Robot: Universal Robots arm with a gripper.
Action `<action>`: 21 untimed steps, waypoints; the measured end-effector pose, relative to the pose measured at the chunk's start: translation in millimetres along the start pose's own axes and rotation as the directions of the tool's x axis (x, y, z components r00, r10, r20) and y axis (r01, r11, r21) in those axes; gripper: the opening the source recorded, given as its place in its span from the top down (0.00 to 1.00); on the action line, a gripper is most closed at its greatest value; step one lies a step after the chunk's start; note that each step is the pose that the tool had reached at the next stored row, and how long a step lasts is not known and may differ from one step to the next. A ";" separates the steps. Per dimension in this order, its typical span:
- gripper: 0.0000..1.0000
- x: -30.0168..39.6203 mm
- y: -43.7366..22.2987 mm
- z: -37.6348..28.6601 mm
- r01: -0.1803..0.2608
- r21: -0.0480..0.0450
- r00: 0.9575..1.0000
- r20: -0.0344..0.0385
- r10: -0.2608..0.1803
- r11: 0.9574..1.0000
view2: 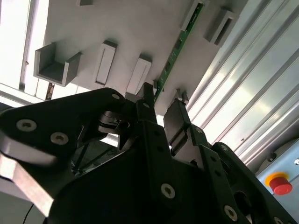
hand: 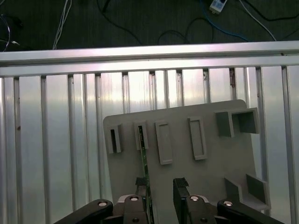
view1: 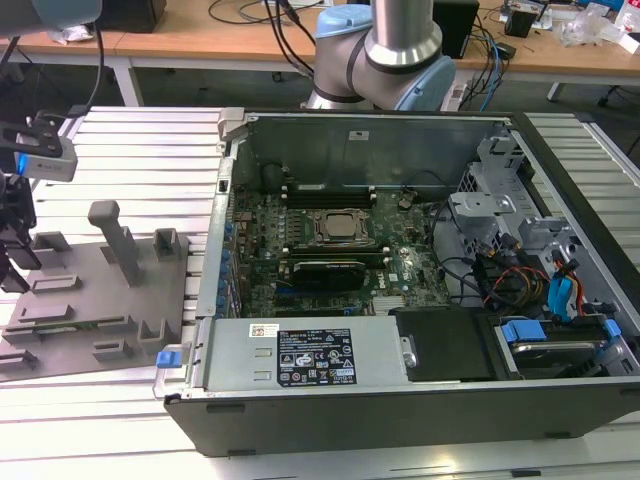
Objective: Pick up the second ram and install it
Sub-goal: 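Pick up the second ram and move it above second insertion slot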
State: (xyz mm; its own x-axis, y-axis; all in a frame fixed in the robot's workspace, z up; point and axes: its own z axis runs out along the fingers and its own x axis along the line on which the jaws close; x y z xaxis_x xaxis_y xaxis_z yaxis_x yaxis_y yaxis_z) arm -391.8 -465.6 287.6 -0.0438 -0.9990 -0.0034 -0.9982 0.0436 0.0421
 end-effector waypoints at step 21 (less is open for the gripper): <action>0.64 0.1 -0.6 13.7 0.000 0.000 1.000 0.000 0.000 1.000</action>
State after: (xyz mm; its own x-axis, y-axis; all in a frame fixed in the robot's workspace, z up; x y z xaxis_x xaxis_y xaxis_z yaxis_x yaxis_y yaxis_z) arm -391.7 -465.6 273.9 -0.0438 -0.9990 -0.0034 -0.9982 0.0436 0.0420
